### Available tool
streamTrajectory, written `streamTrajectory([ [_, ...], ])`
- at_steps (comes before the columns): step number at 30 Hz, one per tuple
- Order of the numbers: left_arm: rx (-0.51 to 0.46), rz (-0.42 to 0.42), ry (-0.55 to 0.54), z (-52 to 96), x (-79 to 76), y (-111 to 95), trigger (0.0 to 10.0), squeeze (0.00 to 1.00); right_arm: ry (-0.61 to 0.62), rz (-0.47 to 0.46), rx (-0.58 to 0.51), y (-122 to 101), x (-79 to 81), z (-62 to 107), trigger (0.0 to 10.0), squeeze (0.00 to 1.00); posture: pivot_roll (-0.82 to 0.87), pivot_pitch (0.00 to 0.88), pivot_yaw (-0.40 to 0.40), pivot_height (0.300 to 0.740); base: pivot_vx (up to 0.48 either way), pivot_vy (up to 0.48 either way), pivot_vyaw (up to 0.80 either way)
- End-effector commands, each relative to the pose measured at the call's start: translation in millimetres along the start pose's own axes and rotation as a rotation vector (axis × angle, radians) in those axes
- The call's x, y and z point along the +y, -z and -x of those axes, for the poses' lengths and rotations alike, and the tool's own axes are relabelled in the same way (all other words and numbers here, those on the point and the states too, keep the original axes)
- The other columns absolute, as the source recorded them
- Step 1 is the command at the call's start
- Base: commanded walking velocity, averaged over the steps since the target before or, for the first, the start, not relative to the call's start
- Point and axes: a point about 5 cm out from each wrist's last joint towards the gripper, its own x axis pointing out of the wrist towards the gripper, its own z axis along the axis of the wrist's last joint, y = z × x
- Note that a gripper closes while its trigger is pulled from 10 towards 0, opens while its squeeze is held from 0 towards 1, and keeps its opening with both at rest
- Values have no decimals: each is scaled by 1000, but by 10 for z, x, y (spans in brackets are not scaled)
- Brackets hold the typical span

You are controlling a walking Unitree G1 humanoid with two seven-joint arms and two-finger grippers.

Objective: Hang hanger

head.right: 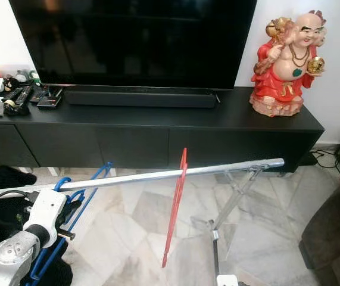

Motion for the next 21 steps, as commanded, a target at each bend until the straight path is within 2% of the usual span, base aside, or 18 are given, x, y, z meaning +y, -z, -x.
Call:
streamTrajectory([
  [1,157,73,14,41,-126,328,10000,110,2,-9,26,72,-2,12,10000,0,57,78,-44,740,0,0,0],
  [2,148,92,6,40,-131,316,10000,651,2,-10,26,73,0,12,10000,0,57,78,-44,740,0,0,0],
  [3,140,108,0,42,-134,307,10000,725,2,-11,27,73,2,12,10000,0,59,79,-42,740,0,0,0],
  [4,136,120,-7,43,-138,301,10000,725,1,-11,27,73,4,12,10000,0,59,79,-41,740,0,0,0],
  [5,125,153,-21,50,-145,285,10000,1000,1,-12,27,72,9,12,10000,0,58,79,-40,740,0,0,0],
  [13,41,194,-35,132,-108,168,10000,1000,3,-18,25,67,15,10,10000,0,60,79,-35,740,0,0,0],
  [21,-52,280,2,281,-115,39,10000,1000,4,-20,25,73,7,12,10000,0,61,78,-33,740,0,0,0],
])
